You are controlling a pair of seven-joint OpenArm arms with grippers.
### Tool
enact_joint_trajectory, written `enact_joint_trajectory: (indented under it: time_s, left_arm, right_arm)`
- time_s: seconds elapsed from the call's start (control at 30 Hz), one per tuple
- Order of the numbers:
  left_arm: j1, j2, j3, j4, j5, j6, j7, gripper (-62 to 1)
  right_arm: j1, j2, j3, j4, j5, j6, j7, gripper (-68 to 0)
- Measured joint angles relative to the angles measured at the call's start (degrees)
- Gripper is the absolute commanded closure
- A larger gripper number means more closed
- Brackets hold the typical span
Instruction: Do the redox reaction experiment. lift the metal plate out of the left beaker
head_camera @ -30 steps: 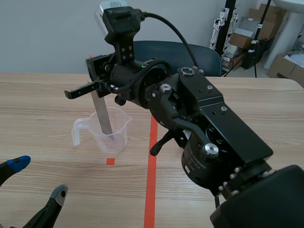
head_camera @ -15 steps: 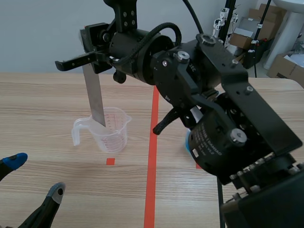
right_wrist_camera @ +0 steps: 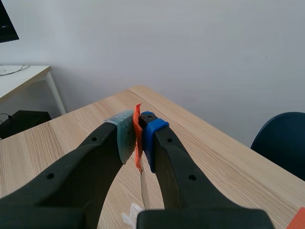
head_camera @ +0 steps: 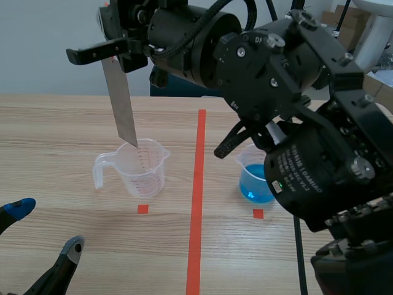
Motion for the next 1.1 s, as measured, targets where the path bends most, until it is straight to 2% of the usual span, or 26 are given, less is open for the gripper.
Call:
enact_joint_trajectory:
  time_s: [0.33,0.47,0.5,0.57,0.87,0.93,1.1]
  left_arm:
    - [0.0,0.0,0.0,0.0,0.0,0.0,0.1,-62.3]
    - [0.0,0.0,0.0,0.0,0.0,0.0,0.1,-62.3]
    - [0.0,0.0,0.0,0.0,0.0,0.0,0.1,-62.3]
    - [0.0,0.0,0.0,0.0,0.0,0.0,0.1,-62.3]
    - [0.0,0.0,0.0,0.0,0.0,0.0,0.1,-62.3]
    - [0.0,0.0,0.0,0.0,0.0,0.0,0.1,-62.3]
    - [0.0,0.0,0.0,0.0,0.0,0.0,0.1,-62.3]
  right_arm:
    - [0.7,0.2,0.0,0.2,3.1,0.0,-2.7,-3.3]
    - [3.1,1.1,0.0,0.2,7.4,-0.7,-3.5,-3.3]
    - [3.9,1.5,0.0,0.2,7.8,-1.5,-4.0,-3.3]
    - [4.8,2.0,0.0,0.2,8.7,-1.5,-4.5,-3.3]
    - [6.3,1.9,0.0,0.2,8.9,-2.3,-6.7,-3.3]
    - [6.2,1.9,0.0,0.2,9.1,-3.5,-7.5,-3.3]
    - [6.2,1.9,0.0,0.3,9.1,-4.6,-8.7,-3.3]
